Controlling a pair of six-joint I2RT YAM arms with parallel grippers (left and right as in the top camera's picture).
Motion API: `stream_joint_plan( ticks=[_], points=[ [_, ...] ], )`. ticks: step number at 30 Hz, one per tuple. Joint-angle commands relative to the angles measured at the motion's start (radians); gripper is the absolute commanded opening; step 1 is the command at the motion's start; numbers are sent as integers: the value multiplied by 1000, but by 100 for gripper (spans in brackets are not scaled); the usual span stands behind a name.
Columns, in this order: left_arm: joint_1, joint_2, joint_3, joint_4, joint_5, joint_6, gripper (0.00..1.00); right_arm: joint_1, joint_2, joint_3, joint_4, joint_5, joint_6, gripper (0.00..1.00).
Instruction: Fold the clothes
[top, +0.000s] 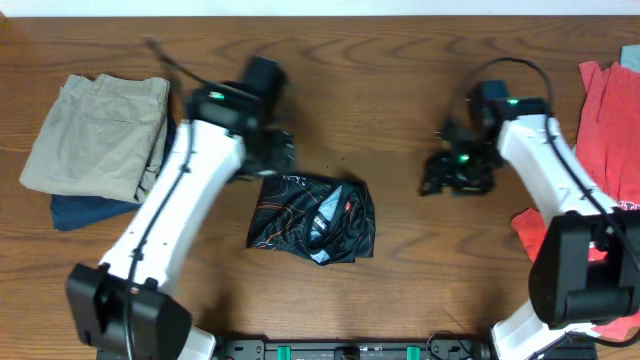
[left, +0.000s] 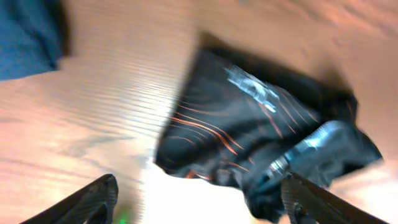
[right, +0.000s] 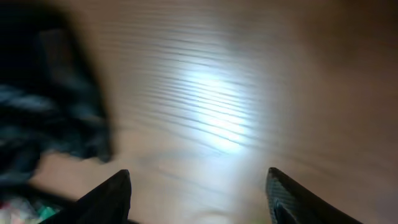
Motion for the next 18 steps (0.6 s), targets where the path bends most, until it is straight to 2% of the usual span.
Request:
stream_joint_plan(
  ticks=[1, 4, 7, 13, 15, 18],
  points=[
    [71, 18, -10, 6, 11, 53, 86, 95, -17, 8, 41, -175, -50, 67],
    [127, 40, -34, 42, 132, 154, 87, 191, -17, 8, 111, -151, 12, 67],
    [154, 68, -66, 82, 248, 243, 87, 286, -17, 8, 179, -45, 123, 68],
    [150, 129, -121, 141, 277, 277, 87, 411, -16, 7, 245, 58, 206, 67],
    [150, 143, -145, 163, 286, 277, 87, 438, -16, 7, 246, 131, 254, 63],
    [150, 160, -184, 203, 330, 279, 87, 464, -16, 7, 246, 217, 306, 49]
  ],
)
